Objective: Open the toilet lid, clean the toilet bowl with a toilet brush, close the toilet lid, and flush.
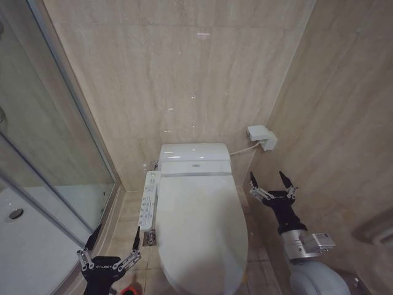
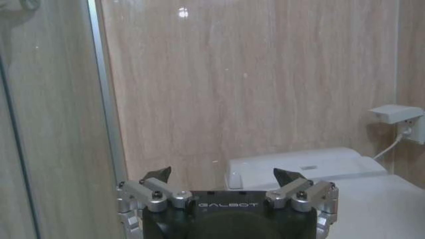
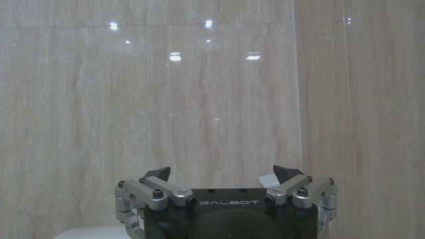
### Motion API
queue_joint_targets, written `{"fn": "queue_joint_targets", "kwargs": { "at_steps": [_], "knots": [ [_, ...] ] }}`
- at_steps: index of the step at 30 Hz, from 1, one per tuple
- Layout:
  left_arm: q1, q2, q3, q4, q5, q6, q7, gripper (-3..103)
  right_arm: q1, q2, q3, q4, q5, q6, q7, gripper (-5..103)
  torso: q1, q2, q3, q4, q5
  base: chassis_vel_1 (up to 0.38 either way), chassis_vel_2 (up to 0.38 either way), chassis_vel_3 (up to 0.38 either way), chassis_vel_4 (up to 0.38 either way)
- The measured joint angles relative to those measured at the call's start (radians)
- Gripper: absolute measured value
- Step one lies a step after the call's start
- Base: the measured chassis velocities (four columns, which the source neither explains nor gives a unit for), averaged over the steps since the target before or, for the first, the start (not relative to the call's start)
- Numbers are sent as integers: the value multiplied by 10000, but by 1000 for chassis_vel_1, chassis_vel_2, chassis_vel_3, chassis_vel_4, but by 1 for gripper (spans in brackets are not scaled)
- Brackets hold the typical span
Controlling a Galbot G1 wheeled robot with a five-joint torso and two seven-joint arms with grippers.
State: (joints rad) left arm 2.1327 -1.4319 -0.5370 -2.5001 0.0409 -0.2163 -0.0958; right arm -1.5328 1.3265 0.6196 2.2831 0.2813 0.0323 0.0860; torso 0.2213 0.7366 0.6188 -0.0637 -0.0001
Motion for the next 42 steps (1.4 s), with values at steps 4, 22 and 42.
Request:
{"fn": "queue_joint_targets", "kwargs": {
  "at_steps": [4,22,42],
  "knots": [
    [0,0,0,0,0,0,0,100,87,118,-111,-174,-130,150,-22,100,-4,1,-1,-2,0,-16,9,6,-10],
    [0,0,0,0,0,0,0,100,616,854,150,-1137,-495,794,10,100,-6,2,-2,-1,1,6,-5,-8,5],
    [0,0,1,0,0,0,0,100,497,263,343,-505,-13,-189,138,100,-6,2,-2,-3,0,0,0,0,0]
  ]
}}
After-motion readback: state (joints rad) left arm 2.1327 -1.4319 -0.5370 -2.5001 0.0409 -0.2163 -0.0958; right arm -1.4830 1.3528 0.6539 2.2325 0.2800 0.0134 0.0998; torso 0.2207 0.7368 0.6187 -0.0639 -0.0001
